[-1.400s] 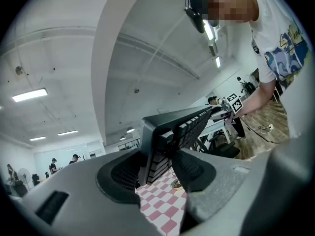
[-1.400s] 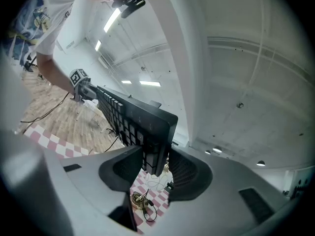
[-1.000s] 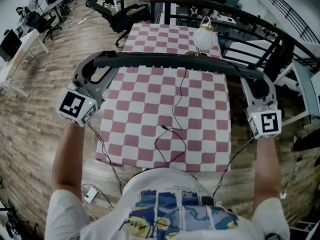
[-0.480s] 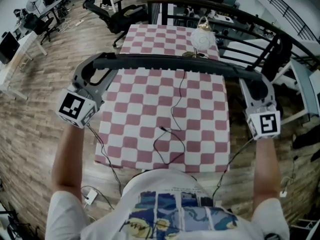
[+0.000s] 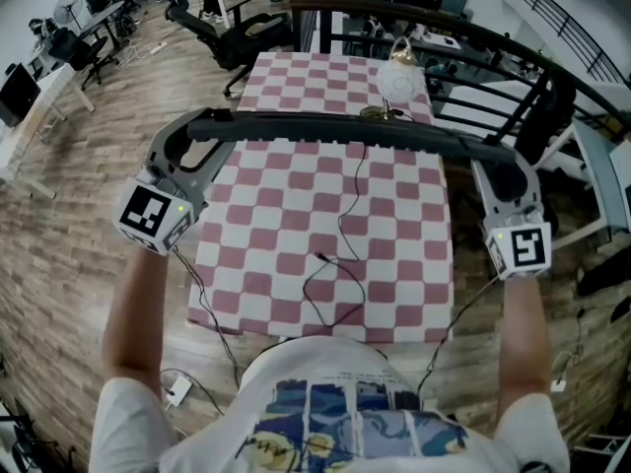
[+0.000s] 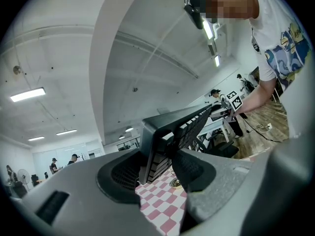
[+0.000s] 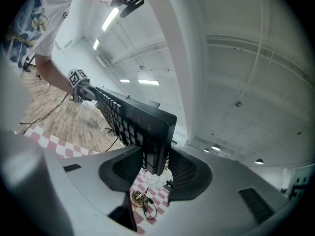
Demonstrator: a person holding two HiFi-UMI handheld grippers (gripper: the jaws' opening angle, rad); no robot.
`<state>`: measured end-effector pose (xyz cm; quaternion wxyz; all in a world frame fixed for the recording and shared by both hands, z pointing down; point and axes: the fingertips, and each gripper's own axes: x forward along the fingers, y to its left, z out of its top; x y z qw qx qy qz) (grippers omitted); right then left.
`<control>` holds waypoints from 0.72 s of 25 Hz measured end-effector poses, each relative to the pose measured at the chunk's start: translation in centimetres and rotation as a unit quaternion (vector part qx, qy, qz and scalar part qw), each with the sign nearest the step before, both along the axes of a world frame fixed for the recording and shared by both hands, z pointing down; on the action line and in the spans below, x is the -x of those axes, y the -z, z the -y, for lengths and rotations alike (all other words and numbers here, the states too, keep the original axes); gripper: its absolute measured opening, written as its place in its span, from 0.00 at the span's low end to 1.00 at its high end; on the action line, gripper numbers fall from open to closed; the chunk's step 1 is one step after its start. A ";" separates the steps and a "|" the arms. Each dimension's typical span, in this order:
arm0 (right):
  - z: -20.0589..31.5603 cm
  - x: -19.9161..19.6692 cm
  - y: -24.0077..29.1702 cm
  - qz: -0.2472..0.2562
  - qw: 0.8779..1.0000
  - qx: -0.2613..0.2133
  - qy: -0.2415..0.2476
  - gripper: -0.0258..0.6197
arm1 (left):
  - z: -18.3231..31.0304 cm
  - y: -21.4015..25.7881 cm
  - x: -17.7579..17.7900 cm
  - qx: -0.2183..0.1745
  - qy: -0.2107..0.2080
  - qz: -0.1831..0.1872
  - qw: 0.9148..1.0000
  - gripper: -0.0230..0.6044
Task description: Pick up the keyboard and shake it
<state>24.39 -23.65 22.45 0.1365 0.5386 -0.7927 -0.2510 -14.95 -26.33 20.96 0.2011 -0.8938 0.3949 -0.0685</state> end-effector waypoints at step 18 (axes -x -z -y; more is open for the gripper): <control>0.0 0.4 0.3 0.000 1.000 -0.006 0.010 0.29 | 0.0 -0.4 0.1 0.006 0.002 0.001 1.000 0.35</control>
